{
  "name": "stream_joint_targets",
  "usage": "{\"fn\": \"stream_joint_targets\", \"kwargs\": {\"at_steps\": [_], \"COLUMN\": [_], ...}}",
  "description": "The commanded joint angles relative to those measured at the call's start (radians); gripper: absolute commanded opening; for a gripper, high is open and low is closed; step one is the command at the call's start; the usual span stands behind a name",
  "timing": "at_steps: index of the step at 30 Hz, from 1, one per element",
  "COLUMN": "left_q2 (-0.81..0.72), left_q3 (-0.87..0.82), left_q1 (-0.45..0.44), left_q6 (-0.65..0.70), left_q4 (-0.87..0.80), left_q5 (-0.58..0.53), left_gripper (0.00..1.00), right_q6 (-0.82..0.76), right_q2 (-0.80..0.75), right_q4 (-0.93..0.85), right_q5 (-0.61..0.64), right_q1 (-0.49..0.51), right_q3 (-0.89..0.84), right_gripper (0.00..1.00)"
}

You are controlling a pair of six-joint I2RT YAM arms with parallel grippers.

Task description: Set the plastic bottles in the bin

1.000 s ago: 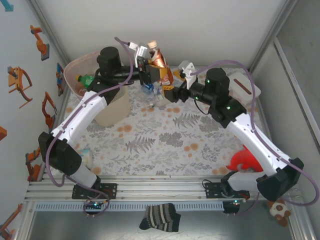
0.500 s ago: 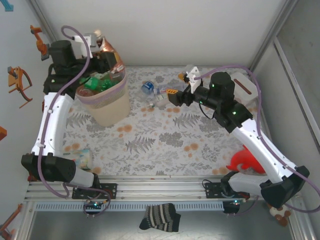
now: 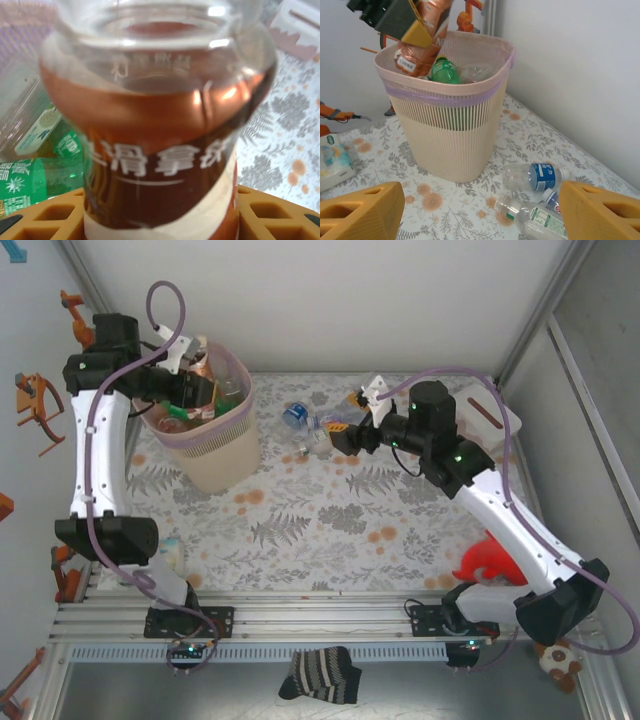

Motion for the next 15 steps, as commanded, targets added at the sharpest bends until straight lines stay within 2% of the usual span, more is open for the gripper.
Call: {"fn": "stream_joint_targets", "kwargs": {"at_steps": [1, 5, 7, 10, 15], "left_q2": [0.023, 0.066, 0.083, 0.085, 0.034], "left_q3": [0.044, 0.039, 0.029, 0.0, -0.006], "left_q1": [0.008, 0.01, 0.01, 0.012, 0.046], "left_q6": [0.116, 0.125, 0.131, 0.142, 0.135], "left_q4": [-0.149, -0.148, -0.148, -0.148, -0.134], "left_q5": [-0.046, -0.159, -0.178, -0.149, -0.026], "left_gripper": [0.51, 0.51, 0.51, 0.59, 0.71], "right_q6": [-0.011, -0.011, -0.015, -0.011, -0.015], "right_q2": [0.01, 0.021, 0.026, 0.027, 0.059], "right_q4": [-0.019, -0.049, -0.065, -0.059, -0.08], "right_q5": [-0.029, -0.027, -0.031, -0.023, -0.043], "right_q1": [0.004, 0.004, 0.004, 0.004, 0.004], "right_q3": [0.053, 0.073, 0.08, 0.08, 0.126], "right_gripper": [0.8, 0.8, 0.8, 0.8, 0.8]}}
